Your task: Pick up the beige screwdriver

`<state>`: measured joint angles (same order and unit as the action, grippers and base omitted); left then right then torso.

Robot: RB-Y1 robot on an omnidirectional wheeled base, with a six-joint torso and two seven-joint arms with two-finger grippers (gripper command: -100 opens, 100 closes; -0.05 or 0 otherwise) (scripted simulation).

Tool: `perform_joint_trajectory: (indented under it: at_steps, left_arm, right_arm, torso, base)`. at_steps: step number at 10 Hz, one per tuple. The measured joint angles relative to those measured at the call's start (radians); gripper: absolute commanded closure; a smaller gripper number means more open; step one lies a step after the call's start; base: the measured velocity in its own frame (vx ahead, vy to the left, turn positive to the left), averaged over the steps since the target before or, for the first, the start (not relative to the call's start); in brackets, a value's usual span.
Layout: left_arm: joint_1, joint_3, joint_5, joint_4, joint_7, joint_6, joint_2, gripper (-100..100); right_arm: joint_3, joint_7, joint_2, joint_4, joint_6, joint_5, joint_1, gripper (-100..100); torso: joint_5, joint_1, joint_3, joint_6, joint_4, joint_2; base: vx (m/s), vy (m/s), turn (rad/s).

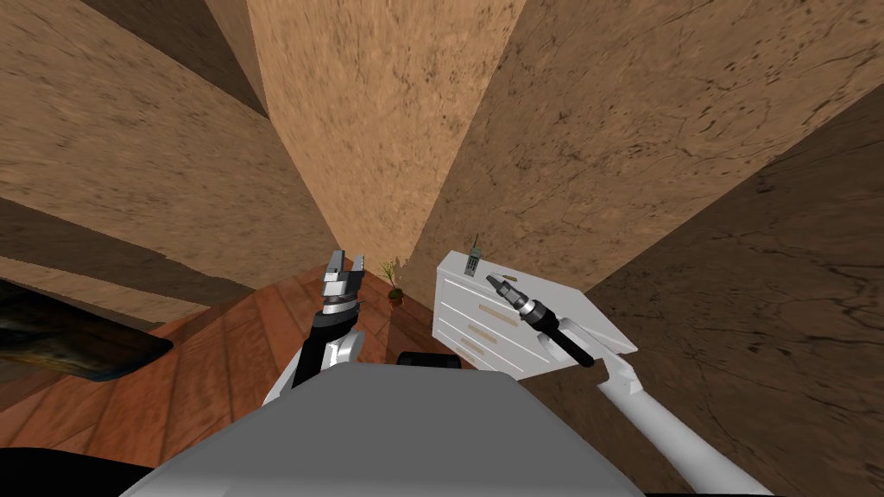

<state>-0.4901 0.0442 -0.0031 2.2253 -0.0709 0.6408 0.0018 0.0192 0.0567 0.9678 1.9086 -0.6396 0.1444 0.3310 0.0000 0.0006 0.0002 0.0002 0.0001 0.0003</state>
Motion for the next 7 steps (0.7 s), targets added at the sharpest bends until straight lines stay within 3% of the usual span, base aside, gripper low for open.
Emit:
perform_joint_trajectory:
  at_steps: [7]
  left_arm:
    - [0.000,0.000,0.000,0.000,0.000,0.000,0.000,0]
  right_arm:
    - [-0.004,0.000,0.188,-0.083,-0.057,0.051,-0.006,-100]
  torso:
    - [0.000,0.001,0.000,0.000,0.000,0.000]
  base:
    - [-0.002,0.016,0.019]
